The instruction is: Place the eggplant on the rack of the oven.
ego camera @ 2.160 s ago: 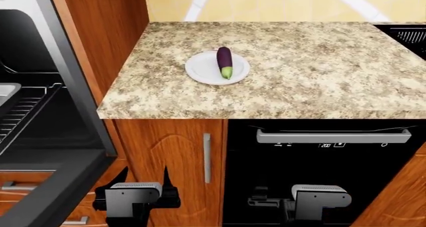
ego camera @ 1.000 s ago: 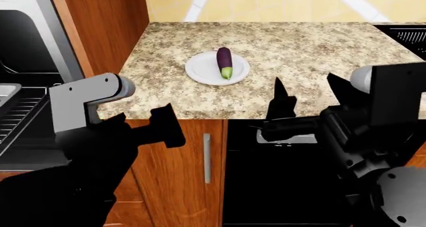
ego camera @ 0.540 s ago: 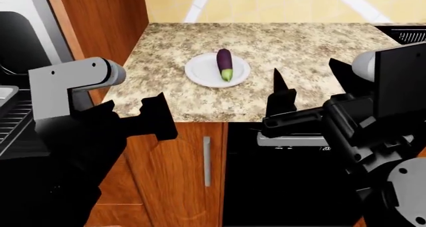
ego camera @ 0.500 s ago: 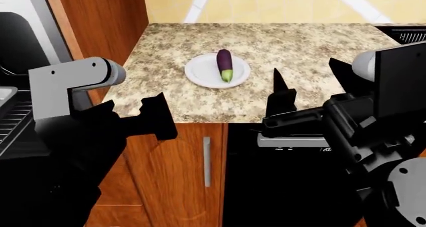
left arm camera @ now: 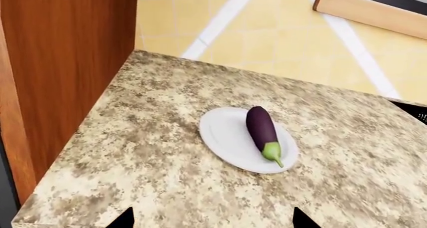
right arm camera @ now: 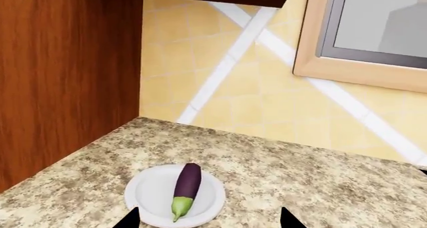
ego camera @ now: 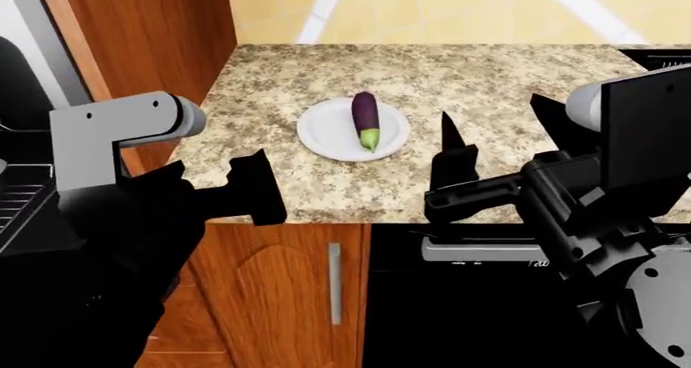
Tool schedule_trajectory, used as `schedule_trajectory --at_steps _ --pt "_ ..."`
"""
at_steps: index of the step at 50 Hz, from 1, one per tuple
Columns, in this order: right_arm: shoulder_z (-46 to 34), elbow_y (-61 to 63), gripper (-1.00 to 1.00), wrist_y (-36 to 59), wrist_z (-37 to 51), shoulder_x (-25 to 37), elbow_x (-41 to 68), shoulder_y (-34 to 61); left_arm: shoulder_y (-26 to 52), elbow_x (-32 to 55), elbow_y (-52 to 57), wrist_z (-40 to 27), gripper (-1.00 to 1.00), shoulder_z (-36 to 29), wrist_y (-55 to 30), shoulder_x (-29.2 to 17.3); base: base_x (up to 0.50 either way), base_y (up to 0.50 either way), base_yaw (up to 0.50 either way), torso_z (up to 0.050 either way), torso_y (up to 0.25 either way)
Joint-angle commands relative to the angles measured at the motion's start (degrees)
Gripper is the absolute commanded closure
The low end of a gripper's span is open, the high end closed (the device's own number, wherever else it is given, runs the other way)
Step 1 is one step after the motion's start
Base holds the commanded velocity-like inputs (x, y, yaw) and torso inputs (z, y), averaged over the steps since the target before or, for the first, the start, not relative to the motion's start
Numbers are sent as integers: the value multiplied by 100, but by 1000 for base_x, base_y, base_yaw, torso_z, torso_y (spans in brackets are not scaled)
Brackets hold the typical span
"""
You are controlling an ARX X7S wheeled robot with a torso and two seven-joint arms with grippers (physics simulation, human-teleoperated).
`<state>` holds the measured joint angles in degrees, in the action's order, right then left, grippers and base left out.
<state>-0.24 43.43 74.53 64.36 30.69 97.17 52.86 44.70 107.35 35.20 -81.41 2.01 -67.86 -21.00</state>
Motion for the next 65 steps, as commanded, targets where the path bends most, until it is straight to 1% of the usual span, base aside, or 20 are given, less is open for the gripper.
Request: schedule_trajectory --at_steps 1,13,24,35,65 --pt "-56 4 -100 -39 -8 44 -12 4 -19 -160 -4 112 -100 -36 29 -43 180 0 0 0 0" --pt "-110 22 -100 -50 -104 69 -132 -35 -68 -367 -1 313 -100 -84 25 -56 190 0 0 0 0" --pt "-158 -20 -100 -91 -205 67 -242 -62 -27 -425 -16 340 -100 -152 63 -89 191 0 0 0 0" --pt "-231 -40 -100 -141 -111 113 -141 -6 -12 -475 -10 385 -100 -162 119 -147 191 0 0 0 0" --pt "-338 -83 -100 -244 -276 168 -351 -94 -60 -785 -93 710 -100 -269 183 -205 195 0 0 0 1"
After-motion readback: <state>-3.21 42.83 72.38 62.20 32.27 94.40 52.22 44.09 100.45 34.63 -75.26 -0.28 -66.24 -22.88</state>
